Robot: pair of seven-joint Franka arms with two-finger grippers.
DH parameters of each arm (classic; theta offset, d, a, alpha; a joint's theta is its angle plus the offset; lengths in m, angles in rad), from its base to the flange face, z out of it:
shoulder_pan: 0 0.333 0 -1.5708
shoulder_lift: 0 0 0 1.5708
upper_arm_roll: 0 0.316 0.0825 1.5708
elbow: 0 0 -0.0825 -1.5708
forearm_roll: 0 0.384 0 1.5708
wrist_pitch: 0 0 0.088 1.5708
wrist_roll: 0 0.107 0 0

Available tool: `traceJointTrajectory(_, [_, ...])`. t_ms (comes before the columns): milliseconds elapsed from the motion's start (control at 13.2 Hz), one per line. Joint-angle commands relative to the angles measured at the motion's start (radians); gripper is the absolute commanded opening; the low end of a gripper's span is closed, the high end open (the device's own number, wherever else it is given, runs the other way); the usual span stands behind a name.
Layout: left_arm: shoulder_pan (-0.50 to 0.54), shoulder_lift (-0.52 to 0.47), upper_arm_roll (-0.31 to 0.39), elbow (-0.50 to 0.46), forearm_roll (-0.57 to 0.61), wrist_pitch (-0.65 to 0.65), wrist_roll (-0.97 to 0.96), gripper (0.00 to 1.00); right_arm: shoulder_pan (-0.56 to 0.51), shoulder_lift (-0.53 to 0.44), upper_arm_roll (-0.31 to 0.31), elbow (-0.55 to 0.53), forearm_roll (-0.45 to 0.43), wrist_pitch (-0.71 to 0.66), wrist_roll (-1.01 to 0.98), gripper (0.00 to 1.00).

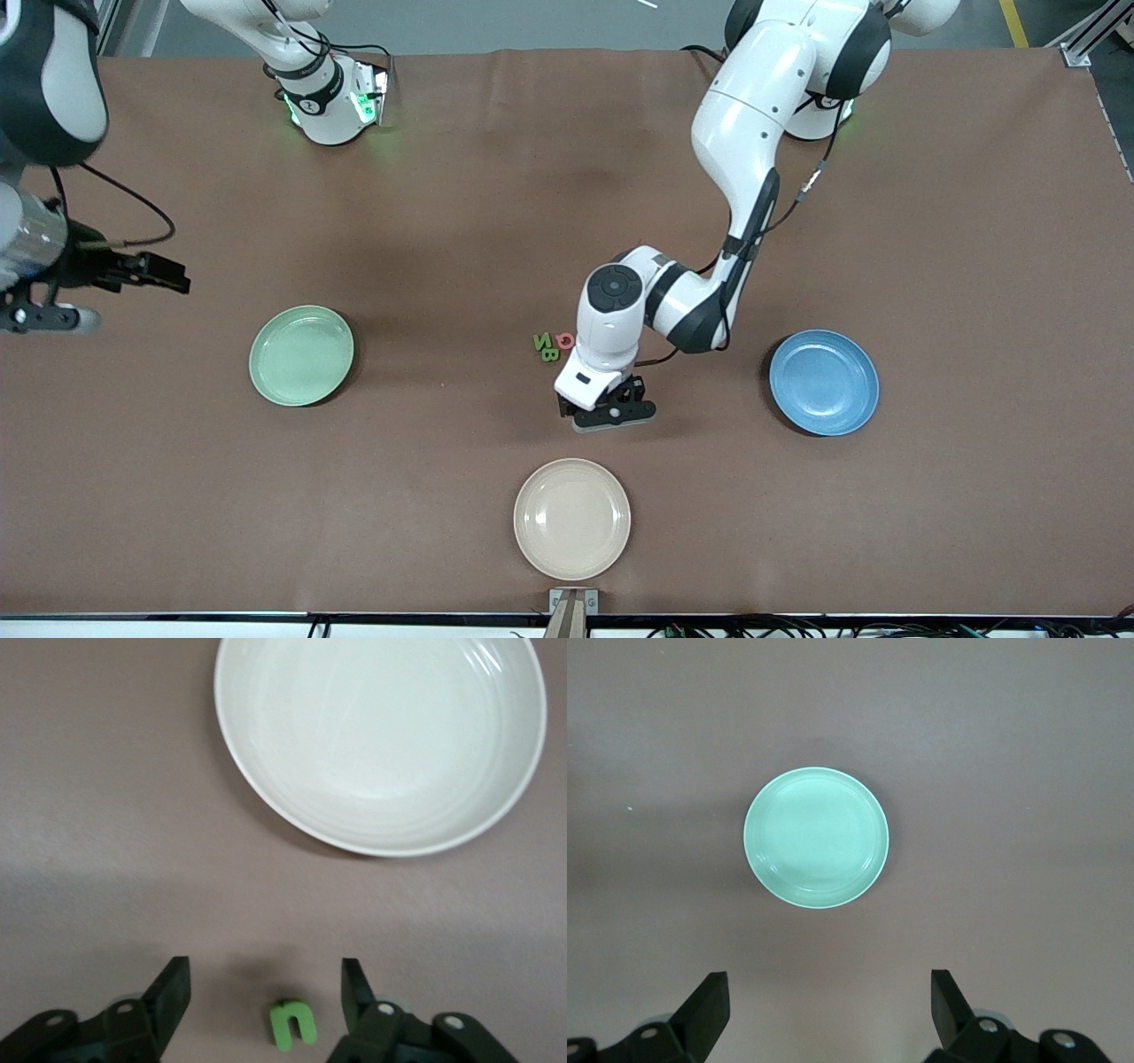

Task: Sort upper and lower case letters into plates
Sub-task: 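Lift the green n with the left gripper while the right gripper reaches the letters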

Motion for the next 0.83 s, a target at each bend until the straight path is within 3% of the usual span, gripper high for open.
traceJointTrajectory(0, [-0.032,0.030,0.026,0.032,0.010,0.019,-0.017,0.68,0.026,0.029,0.005,0.017,0.009,-0.015,0.047,1.00])
traceJointTrajectory(226, [-0.078,0.062,0.073,0.028,0.014,0.053,-0.017,0.65,0.156,0.045,0.006,-0.031,0.044,0.060,0.340,1.00])
traceJointTrajectory(528, [-0.087,0.069,0.073,0.018,0.014,0.053,-0.043,0.63,0.332,0.078,0.006,-0.152,0.089,0.299,0.616,1.00])
traceJointTrajectory(755, [-0.096,0.067,0.070,0.005,0.013,0.046,-0.062,0.59,0.396,0.132,0.006,-0.152,0.150,0.387,0.674,1.00])
